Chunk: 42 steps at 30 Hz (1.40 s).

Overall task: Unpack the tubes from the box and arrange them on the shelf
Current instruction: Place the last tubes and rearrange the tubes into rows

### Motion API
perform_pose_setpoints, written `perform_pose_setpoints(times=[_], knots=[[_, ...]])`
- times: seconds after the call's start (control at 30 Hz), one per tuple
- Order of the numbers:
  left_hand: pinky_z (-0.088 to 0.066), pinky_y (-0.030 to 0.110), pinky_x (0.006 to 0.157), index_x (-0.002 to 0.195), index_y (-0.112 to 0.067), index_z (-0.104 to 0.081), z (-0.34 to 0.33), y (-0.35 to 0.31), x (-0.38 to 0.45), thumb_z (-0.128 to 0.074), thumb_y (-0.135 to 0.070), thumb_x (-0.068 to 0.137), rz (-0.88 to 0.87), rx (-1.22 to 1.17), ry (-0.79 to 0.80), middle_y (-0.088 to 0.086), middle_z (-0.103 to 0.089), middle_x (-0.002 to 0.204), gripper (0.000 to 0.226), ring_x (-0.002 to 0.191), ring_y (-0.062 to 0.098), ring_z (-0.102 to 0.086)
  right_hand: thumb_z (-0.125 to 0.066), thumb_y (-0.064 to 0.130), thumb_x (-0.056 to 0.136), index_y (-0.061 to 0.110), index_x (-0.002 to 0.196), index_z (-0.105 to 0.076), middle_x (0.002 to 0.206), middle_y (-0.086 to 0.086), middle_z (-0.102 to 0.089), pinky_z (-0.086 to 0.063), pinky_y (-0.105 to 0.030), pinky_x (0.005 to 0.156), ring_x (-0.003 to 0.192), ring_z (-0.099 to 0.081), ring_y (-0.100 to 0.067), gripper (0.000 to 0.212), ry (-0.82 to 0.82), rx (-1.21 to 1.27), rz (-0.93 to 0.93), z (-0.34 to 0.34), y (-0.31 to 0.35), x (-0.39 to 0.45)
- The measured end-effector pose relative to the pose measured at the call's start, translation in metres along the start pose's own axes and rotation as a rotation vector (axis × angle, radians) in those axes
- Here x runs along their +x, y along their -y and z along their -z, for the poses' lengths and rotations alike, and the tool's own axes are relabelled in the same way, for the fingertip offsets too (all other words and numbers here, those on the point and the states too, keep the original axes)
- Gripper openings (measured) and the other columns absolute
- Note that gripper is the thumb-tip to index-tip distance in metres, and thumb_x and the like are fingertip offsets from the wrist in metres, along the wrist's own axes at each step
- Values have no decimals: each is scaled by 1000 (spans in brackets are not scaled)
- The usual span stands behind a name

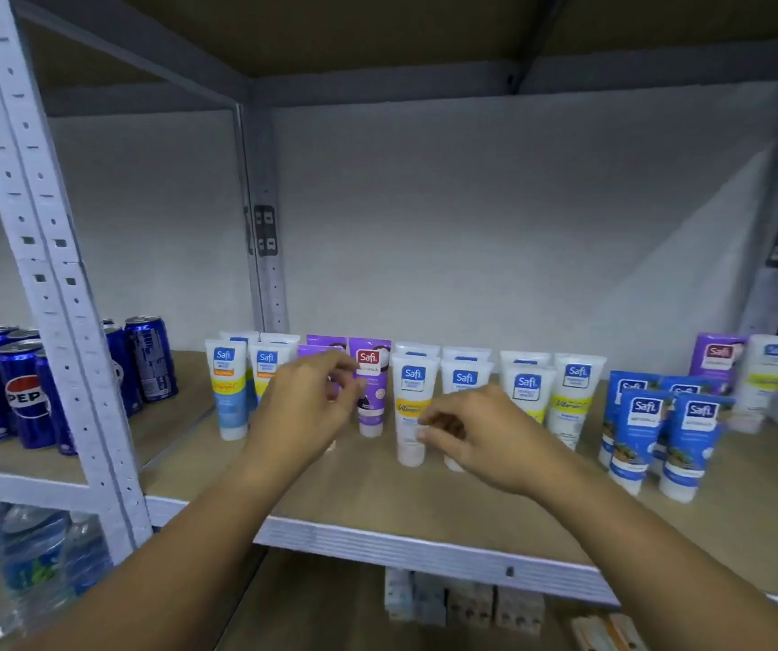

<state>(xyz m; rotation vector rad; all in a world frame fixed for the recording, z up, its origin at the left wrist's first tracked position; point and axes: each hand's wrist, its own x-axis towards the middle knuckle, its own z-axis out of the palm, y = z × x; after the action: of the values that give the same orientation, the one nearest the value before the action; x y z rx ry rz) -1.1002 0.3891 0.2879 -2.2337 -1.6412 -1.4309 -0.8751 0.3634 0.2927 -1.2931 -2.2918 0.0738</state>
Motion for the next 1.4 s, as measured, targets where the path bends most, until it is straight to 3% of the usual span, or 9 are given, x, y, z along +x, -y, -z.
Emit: perform_pose_setpoints(times=[0.23, 0.43, 0.67, 0.77, 0.83, 0.97, 1.03, 1.2, 1.4], knots=[[-56, 32, 76, 100, -26, -70, -51, -149, 83, -69, -36, 87, -343, -72, 116, -17, -66, 77, 16, 75, 6, -64, -69, 36, 88, 21, 102, -73, 87, 5, -74, -51, -20, 81, 82, -67, -6, 21, -70, -269, -198, 149, -73, -20], [-58, 38, 82, 106, -21, -69, -147, -246, 145, -69, -32, 89, -460, -50, 344, -4, -70, 92, 21, 81, 14, -65, -75, 22, 83, 15, 109, -72, 98, -4, -73, -54, -34, 90, 93, -67, -18, 27, -78, -432, -482, 240, -185, -40], [-55, 36, 92, 126, -12, -64, -277, -324, 188, -73, -30, 88, -516, 29, 612, 8, -67, 121, 43, 102, 22, -65, -65, 5, 84, 6, 115, -69, 118, -9, -67, -49, -31, 95, 106, -63, -26, 32, 111, -670, -573, 266, -299, -54], [-56, 38, 91, 126, -10, -62, -322, -339, 192, -76, -32, 85, -520, 81, 739, 9, -66, 123, 48, 106, 24, -64, -68, 5, 84, 11, 126, -63, 124, -9, -63, -51, -33, 96, 110, -61, -25, 43, 145, -628, -610, 255, -335, -56], [-57, 35, 88, 121, -8, -65, -340, -343, 190, -77, -30, 84, -526, 105, 803, 9, -68, 119, 44, 106, 23, -65, -75, 10, 82, 12, 123, -65, 120, -7, -65, -52, -32, 93, 106, -63, -23, 42, 175, -576, -621, 245, -350, -56], [-55, 29, 74, 109, -8, -72, -352, -344, 188, -77, -25, 84, -534, 90, 798, 9, -71, 110, 30, 98, 21, -67, -76, 8, 81, 10, 99, -74, 99, -4, -71, -52, -26, 77, 88, -66, -18, 18, 119, -479, -608, 241, -360, -57], [-59, 32, 76, 108, -8, -71, -350, -344, 187, -78, -25, 83, -508, 60, 804, 9, -72, 110, 31, 96, 22, -68, -77, 6, 79, 10, 94, -74, 93, -4, -70, -53, -27, 78, 85, -67, -18, 16, 102, -474, -571, 242, -356, -57], [-59, 36, 82, 111, -8, -70, -317, -353, 185, -77, -27, 84, -481, 20, 767, 9, -72, 111, 33, 97, 26, -69, -77, 6, 79, 10, 96, -75, 99, -7, -71, -55, -31, 87, 88, -66, -18, 18, 79, -497, -535, 257, -329, -60], [-54, 30, 71, 104, -10, -70, -233, -367, 191, -79, -27, 82, -490, 13, 665, 5, -72, 98, 29, 84, 21, -67, -75, 7, 81, 12, 98, -74, 88, -3, -68, -42, -23, 75, 81, -46, -8, 19, -18, -577, -470, 302, -255, -61]])
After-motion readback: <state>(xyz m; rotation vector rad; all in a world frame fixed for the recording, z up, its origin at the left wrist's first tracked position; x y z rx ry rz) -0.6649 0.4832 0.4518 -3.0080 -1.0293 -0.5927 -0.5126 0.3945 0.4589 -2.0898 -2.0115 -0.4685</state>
